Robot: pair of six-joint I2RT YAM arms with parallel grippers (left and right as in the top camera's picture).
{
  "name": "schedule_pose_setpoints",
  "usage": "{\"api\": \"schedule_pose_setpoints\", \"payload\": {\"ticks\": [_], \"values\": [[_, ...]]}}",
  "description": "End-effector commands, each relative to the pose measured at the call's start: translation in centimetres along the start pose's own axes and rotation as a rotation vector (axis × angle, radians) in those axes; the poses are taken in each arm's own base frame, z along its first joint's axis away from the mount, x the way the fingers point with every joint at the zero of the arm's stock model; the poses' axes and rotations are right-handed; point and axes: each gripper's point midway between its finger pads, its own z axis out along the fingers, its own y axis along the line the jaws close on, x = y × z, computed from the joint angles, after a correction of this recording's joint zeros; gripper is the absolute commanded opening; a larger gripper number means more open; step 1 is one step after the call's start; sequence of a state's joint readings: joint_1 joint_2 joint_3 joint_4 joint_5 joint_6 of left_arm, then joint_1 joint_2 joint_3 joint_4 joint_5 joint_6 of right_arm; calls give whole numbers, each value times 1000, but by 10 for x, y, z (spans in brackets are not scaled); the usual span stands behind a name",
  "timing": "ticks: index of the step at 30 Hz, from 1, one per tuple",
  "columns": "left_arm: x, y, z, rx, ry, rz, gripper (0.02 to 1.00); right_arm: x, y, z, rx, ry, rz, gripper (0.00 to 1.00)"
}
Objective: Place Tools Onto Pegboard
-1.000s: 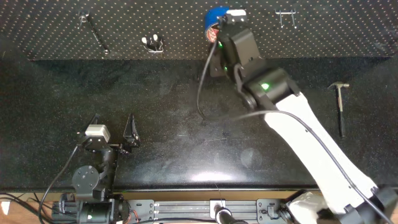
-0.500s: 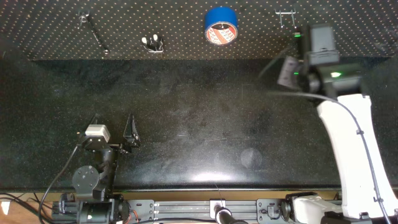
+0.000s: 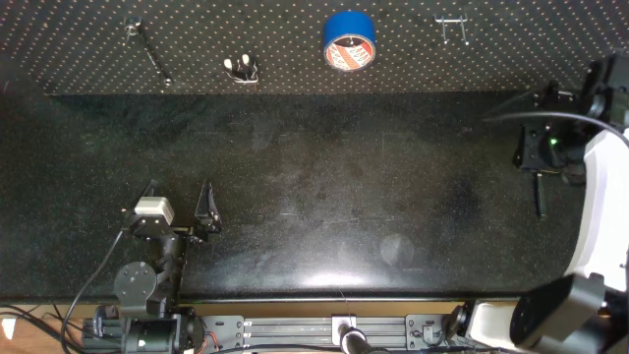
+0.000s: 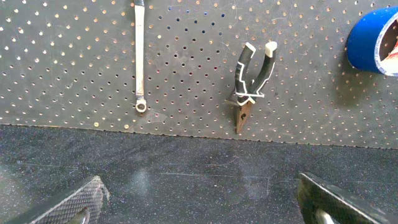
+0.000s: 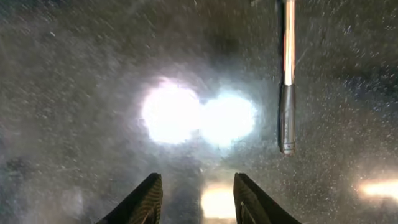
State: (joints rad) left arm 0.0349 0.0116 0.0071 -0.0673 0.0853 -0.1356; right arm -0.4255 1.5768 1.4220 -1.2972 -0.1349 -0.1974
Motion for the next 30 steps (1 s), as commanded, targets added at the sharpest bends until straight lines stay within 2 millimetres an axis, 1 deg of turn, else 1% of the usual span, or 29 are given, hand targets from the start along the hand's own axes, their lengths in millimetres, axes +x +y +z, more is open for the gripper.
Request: {"api": "schedule_pose_setpoints", "payload": {"ticks": [1,6,9,14,19,25,30], "values": [[0,3,0,-18,-1,-3,996,4,-19,18,-47,46,-17,402],[0,3,0,-18,-1,-3,996,7,-40,48,-67,120,4,400],[0,3,0,-18,-1,-3,996,16,-62,67,2,205,21,402],[0,3,0,-18,-1,-3,996,20,-83,81,65,252,34,400],[0,3,0,-18,-1,-3,996,15,-97,82,127,232,41,402],[0,3,0,-18,-1,-3,996,1,-106,93,149,190,41,400],[0,3,0,-18,-1,-3,996,-7,-112,110,152,182,37,400]]}}
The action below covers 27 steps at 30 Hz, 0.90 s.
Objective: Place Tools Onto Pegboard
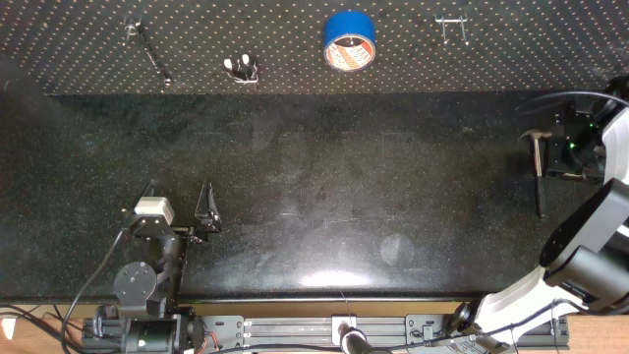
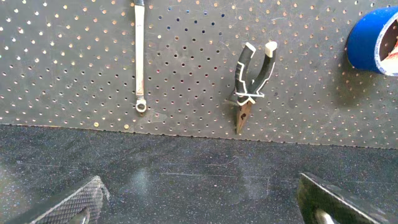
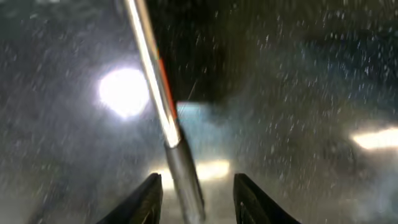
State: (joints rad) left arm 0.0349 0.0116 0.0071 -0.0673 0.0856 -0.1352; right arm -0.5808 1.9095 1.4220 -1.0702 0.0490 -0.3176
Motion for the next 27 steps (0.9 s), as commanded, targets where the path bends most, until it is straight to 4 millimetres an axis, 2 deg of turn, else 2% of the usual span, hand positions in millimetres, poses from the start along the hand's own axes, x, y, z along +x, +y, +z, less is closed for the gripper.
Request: {"api": "schedule_pose_setpoints", "payload": {"ticks": [1,5,6,7,10,11,14,17,22,27], "values": [[0,4,0,-18,-1,-3,996,-4,-5,18,3,23,-5,402],[1,4,0,-18,-1,-4,996,-14,-7,16,6,-9,-4,382],[0,4,0,-18,-1,-3,996,-17,-5,15,-7,-24,-4,277],[0,4,0,-18,-1,-3,996,-20,-2,15,-23,-37,-6,266],[0,4,0,-18,-1,-3,996,-24,1,14,-26,-46,-15,275],[0,4,0,-18,-1,-3,996,-24,3,14,-27,-46,-18,314],[0,4,0,-18,-1,-3,996,-27,8,14,-26,-49,-34,343],[0,4,0,-18,-1,-3,996,-32,12,15,-23,-59,-48,343],[0,4,0,-18,-1,-3,998,-18,25,28,-55,30,-66,343],[0,4,0,-18,-1,-3,996,-9,29,30,-69,68,-50,343]]}}
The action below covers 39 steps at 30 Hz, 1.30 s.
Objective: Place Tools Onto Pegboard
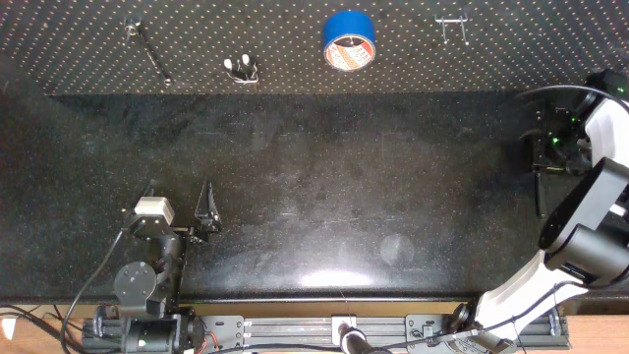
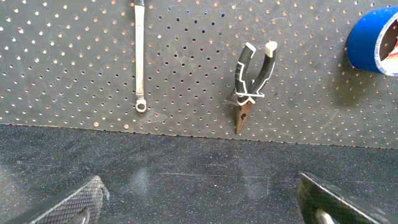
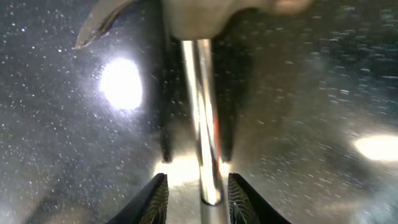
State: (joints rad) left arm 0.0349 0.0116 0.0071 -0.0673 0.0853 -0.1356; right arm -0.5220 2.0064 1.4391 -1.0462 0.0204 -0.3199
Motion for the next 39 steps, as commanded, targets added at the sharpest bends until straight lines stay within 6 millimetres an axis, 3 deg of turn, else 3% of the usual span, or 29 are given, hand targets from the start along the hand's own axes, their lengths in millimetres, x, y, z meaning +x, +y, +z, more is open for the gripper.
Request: {"api": "schedule_pose_setpoints", "payload": {"ticks": [1,18,28,39], "values": [[0,3,0,-18,-1,-3,996,6,5,3,-27,33,13,343],[0,3,0,-18,-1,-3,996,14,-9,-3,26,7,100,343],[0,3,0,-18,-1,-3,996,27,9,4,19,32,66,345],[0,3,0,-18,-1,-3,993,40,6,5,50,12,93,343]]}}
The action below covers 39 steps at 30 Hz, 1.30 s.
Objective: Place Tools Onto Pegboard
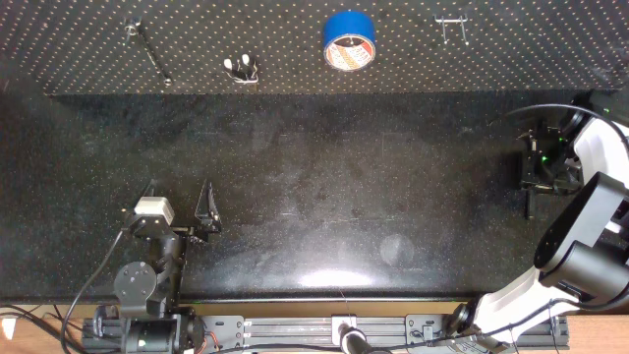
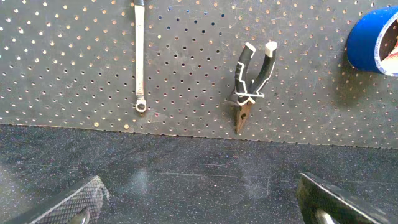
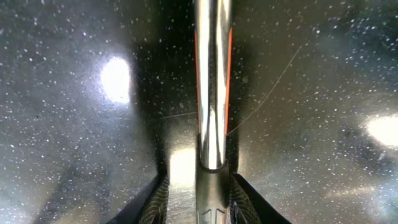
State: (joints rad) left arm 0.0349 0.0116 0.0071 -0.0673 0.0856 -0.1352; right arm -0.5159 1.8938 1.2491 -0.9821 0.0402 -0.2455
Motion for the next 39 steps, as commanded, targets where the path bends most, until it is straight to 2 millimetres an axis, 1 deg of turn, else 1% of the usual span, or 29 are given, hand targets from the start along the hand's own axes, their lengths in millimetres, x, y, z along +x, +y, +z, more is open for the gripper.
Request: {"api": "schedule_pose_setpoints", "payload": {"ticks": [1,3,5,15,19,23,29,31,39], "values": [[0,4,0,-18,-1,-3,996,3,-8,-2,38,-18,26,345],[0,4,0,-18,-1,-3,996,-5,-10,-2,49,-50,12,345],[0,4,0,-18,-1,-3,996,-8,-12,-2,57,-62,-10,345],[0,4,0,-18,-1,-3,996,-7,-11,-2,66,-55,-29,345],[0,4,0,-18,-1,-3,996,-6,-4,1,39,-53,-50,345],[0,4,0,-18,-1,-3,996,0,-2,7,33,-34,-74,345],[0,4,0,-18,-1,-3,996,-3,1,7,26,-47,-91,345],[0,4,0,-18,-1,-3,996,-6,7,7,-5,-63,-126,345],[0,4,0,-18,-1,-3,996,-7,7,7,-4,-66,-136,345]]}}
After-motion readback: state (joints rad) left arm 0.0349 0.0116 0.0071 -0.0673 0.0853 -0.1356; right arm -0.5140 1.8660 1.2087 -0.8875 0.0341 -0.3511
